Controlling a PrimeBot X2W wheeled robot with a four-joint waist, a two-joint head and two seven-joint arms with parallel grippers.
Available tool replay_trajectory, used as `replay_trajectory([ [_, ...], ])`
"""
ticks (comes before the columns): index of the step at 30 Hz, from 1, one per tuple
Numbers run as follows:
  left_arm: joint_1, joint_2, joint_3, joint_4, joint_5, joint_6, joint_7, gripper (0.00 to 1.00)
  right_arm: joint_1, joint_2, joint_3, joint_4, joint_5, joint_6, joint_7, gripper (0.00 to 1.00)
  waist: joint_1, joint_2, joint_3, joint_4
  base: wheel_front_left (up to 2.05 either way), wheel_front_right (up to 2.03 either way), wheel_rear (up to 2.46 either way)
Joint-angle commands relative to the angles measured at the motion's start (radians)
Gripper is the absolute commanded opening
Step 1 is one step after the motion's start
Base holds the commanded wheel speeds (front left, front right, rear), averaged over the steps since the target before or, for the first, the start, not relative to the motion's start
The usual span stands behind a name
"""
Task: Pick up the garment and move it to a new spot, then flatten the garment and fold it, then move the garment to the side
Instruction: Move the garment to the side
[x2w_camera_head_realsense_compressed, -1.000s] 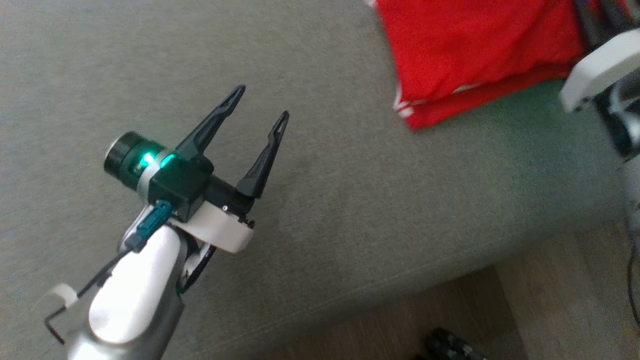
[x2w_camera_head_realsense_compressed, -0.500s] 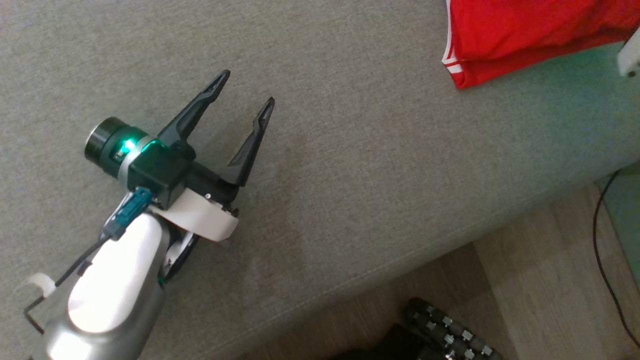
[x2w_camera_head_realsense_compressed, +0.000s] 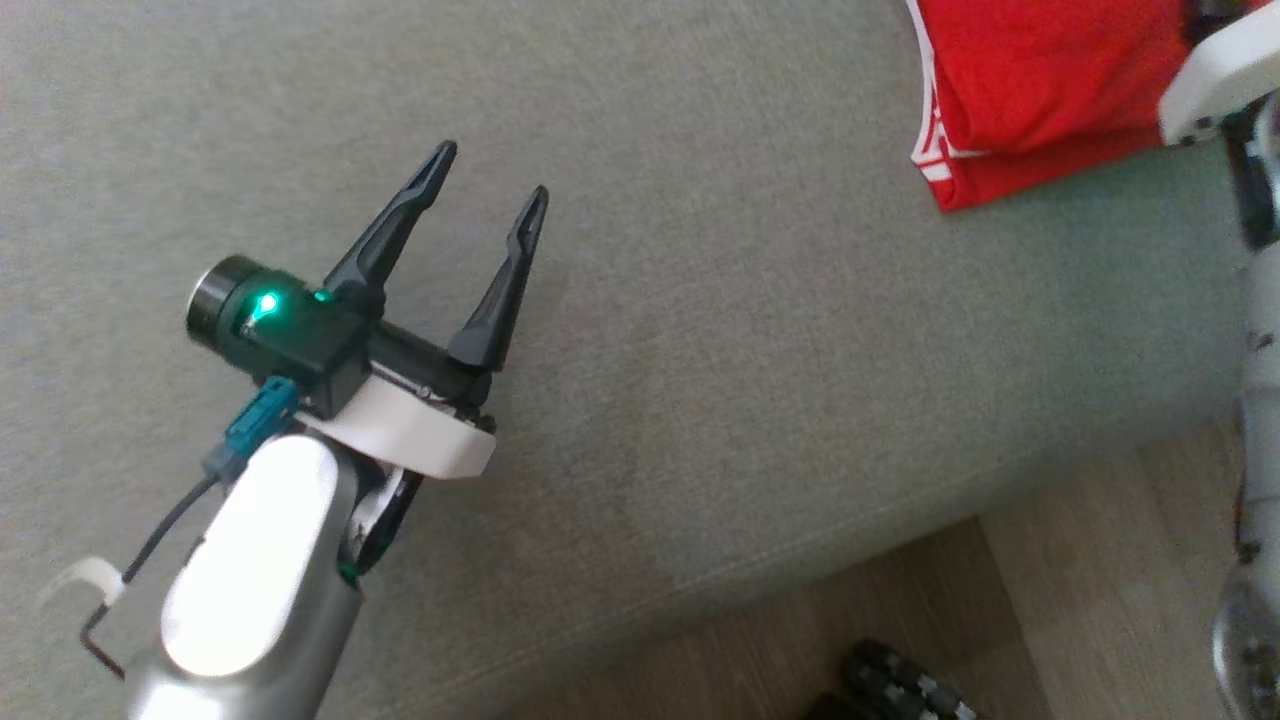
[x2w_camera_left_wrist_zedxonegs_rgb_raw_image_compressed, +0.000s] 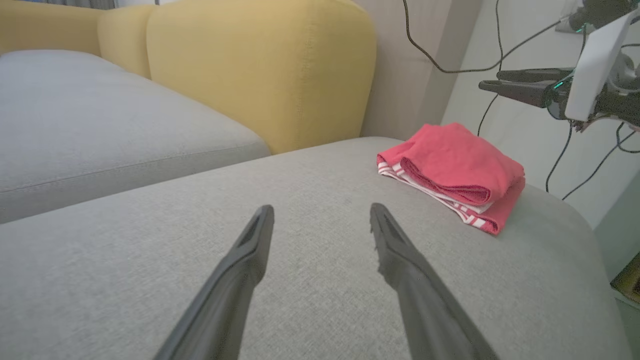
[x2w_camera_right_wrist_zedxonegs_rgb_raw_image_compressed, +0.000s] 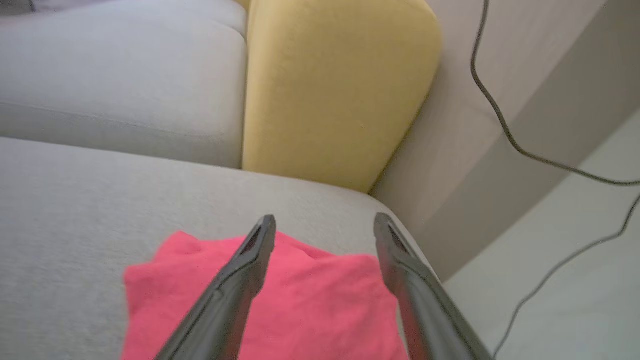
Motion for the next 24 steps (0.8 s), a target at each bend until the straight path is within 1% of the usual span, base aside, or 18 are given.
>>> replay_trajectory([
  [1, 0.012, -0.005, 0.054, -0.036, -0.008, 0.009, -0.005, 1.0, 0.028, 0.01, 0.034, -0.065, 0.012, 0.0, 0.006, 1.0, 0.0, 0.0, -0.057, 0.045, 0.0, 0.0, 0.0],
  [5, 0.057, -0.048, 0.116, -0.043, -0.023, 0.02, -0.005, 1.0, 0.102, 0.035, 0.111, -0.151, 0.059, 0.0, 0.01, 1.0, 0.0, 0.0, -0.128, 0.1, 0.0, 0.0, 0.0],
  [11, 0.144, -0.116, 0.236, -0.061, -0.031, 0.035, -0.005, 1.0, 0.256, 0.072, 0.175, -0.273, 0.154, 0.0, -0.004, 1.0, 0.0, 0.0, -0.227, 0.187, 0.0, 0.0, 0.0],
  [12, 0.144, -0.116, 0.236, -0.061, -0.031, 0.035, -0.005, 1.0, 0.256, 0.072, 0.175, -0.273, 0.154, 0.0, -0.004, 1.0, 0.0, 0.0, -0.227, 0.187, 0.0, 0.0, 0.0],
  [15, 0.186, -0.141, 0.285, -0.07, -0.026, 0.035, -0.005, 1.0, 0.339, 0.101, 0.155, -0.309, 0.184, 0.0, -0.021, 1.0, 0.0, 0.0, -0.268, 0.221, 0.0, 0.0, 0.0],
  [18, 0.225, -0.153, 0.314, -0.088, 0.021, 0.036, -0.005, 1.0, 0.418, 0.132, 0.145, -0.326, 0.178, 0.0, -0.052, 1.0, 0.0, 0.0, -0.303, 0.248, 0.0, 0.0, 0.0],
  [24, 0.311, -0.178, 0.355, -0.069, 0.021, 0.029, -0.005, 1.0, 0.548, 0.166, 0.157, -0.328, 0.2, 0.0, -0.102, 1.0, 0.0, 0.0, -0.366, 0.286, 0.0, 0.0, 0.0],
])
